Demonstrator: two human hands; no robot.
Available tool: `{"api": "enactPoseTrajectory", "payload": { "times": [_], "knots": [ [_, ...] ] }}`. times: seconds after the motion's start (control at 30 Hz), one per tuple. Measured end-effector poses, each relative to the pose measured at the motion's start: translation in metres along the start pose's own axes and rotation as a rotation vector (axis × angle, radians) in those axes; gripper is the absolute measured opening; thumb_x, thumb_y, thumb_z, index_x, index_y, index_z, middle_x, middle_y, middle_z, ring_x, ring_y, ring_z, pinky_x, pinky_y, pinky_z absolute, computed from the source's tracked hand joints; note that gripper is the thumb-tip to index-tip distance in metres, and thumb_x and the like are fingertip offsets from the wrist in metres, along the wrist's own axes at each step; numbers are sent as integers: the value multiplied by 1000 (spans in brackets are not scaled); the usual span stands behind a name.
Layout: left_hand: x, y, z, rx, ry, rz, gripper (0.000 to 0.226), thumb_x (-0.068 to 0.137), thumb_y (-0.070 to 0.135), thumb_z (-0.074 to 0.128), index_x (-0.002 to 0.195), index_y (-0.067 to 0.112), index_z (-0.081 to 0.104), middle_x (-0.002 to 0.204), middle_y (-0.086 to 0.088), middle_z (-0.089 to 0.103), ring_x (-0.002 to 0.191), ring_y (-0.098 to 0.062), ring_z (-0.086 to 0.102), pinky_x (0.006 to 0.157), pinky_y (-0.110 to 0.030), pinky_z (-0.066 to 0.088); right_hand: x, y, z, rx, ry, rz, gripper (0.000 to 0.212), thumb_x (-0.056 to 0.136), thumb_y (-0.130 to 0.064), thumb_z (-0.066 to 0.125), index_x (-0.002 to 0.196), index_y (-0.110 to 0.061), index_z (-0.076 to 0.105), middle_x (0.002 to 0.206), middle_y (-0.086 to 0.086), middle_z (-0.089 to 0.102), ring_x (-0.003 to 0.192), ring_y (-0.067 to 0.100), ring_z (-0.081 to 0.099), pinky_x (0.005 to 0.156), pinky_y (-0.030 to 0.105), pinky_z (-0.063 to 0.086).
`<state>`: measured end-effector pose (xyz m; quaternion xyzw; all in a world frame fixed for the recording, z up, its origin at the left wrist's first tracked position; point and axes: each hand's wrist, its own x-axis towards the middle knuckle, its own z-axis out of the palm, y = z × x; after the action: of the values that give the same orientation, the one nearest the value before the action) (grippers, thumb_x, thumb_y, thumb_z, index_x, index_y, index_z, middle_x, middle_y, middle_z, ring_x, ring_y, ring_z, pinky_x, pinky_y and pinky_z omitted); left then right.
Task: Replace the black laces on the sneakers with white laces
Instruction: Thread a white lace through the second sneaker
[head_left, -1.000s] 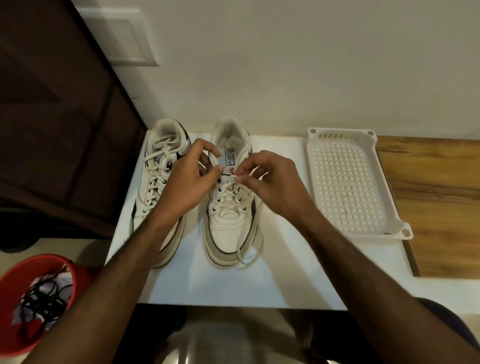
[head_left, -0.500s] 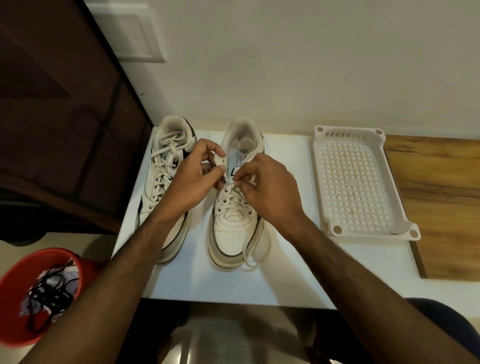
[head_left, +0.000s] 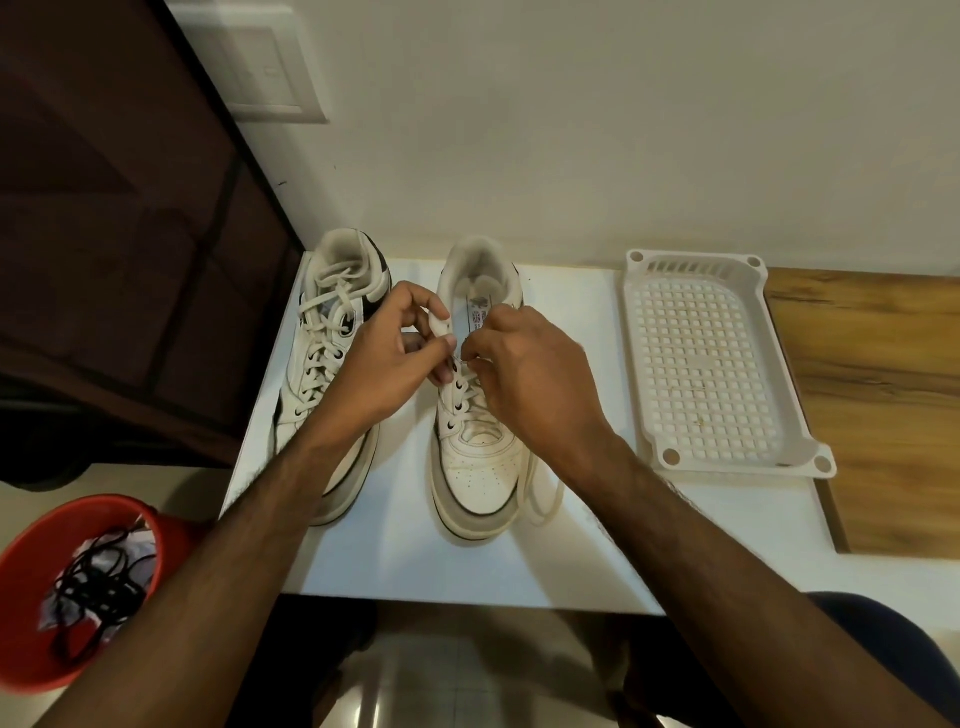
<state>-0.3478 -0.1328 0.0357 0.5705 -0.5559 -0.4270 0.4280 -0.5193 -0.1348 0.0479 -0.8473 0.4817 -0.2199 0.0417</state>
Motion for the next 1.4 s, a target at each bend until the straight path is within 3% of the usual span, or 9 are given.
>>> {"api": "enactPoseTrajectory", "payload": {
  "times": [0.2, 0.37, 0.5, 0.8, 0.97, 1.07, 1.23, 1.4],
  "knots": [
    [0, 0, -1, -11, -15, -6, 21, 96, -3, 62, 108, 11, 52, 88, -13, 54, 64, -29, 71, 64, -34, 57, 1, 0, 3, -52, -31, -50, 20, 70, -1, 82, 81, -16, 73, 75, -1, 55, 66, 19, 51, 52, 29, 28],
    [0, 1, -1, -23, -19, -3, 21, 96, -4, 61, 107, 10, 51, 86, -8, 55, 63, -27, 70, 64, -32, 58, 1, -1, 7, 11, -84, -62, 25, 67, 8, 78, 82, -10, 67, 80, 4, 51, 63, 22, 49, 47, 33, 38],
    [-1, 2, -1, -15, -29, -3, 21, 96, -2, 62, 110, 9, 51, 85, -4, 56, 65, -25, 71, 65, -31, 58, 1, 2, 7, 58, -86, -23, 22, 76, 1, 74, 90, -14, 67, 89, 0, 56, 72, 22, 56, 54, 39, 50],
    [0, 1, -3, -40, -52, 9, 22, 96, -2, 61, 106, 15, 52, 93, -16, 53, 65, -25, 71, 66, -35, 58, 0, 1, 8, 148, -89, -14, 22, 79, 1, 69, 93, -14, 64, 93, 0, 56, 76, 21, 56, 53, 37, 48],
    [-3, 0, -16, -50, -165, 17, 37, 97, 2, 63, 124, 21, 45, 91, -8, 61, 79, -31, 72, 77, -38, 60, -1, 2, 13, 290, -79, 50, 19, 85, 2, 69, 94, -14, 65, 86, -3, 61, 77, 18, 59, 64, 45, 54],
    [-5, -4, -22, 126, -241, -4, 46, 90, 10, 76, 112, 23, 38, 97, -7, 63, 84, -23, 69, 76, -31, 59, -3, -1, 4, 507, -107, 174, 35, 87, 6, 62, 110, -18, 50, 87, -6, 64, 81, 11, 66, 70, 40, 58],
    [-5, -9, -17, 438, -291, 186, 22, 88, 25, 78, 89, 15, 58, 87, 5, 59, 82, -9, 58, 70, -14, 45, -5, 1, -5, 653, -157, 277, 41, 89, 6, 63, 117, -19, 46, 95, -5, 68, 90, -4, 63, 69, 11, 50],
    [-5, -12, -23, 696, -264, 416, 15, 102, 30, 59, 92, 20, 62, 87, 14, 47, 78, -11, 50, 65, -32, 41, -3, 3, -7, 705, -175, 331, 38, 87, 3, 65, 113, -21, 50, 93, -9, 70, 90, -3, 63, 67, 10, 49]
  ]
}}
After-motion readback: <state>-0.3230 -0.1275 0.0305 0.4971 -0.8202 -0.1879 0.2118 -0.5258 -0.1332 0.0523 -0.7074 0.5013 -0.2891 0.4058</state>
